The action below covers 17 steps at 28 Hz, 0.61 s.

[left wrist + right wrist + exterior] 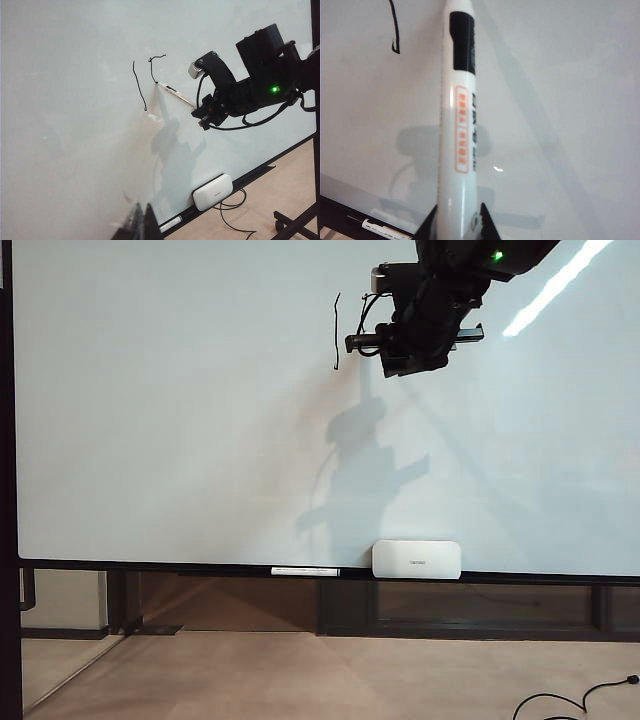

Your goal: Reach to the right to find the marker pen, pick it up, and write the number 15 on the whiteboard.

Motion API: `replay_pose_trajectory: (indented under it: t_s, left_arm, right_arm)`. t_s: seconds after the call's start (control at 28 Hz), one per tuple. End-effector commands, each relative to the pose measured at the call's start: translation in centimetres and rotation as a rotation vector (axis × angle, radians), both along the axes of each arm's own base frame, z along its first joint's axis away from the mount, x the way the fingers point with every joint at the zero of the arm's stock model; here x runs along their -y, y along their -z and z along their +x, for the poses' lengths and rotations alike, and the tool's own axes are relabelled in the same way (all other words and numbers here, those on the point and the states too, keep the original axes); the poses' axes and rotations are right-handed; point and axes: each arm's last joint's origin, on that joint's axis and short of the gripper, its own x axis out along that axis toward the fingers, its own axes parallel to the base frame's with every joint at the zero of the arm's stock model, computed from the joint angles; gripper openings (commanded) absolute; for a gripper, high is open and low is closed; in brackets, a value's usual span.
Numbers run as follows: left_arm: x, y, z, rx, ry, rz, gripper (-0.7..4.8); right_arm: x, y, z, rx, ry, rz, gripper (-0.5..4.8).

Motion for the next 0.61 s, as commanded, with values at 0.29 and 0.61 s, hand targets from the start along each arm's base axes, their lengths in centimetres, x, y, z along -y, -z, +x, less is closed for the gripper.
replay_pose_trajectory:
  t_s: [0.29, 0.61]
  left_arm:
    - [-0.02, -0.26, -0.08, 0.015, 0.002, 0.001, -0.05]
    - [-0.02, -0.26, -0.08, 0.015, 0.002, 0.001, -0.05]
  right_arm:
    - [0.48, -0.17, 0.03, -0.001, 0.114, -0.015, -0.03]
    - [0.68, -0.01, 0.01, -0.014, 0.181, -0.029, -0.02]
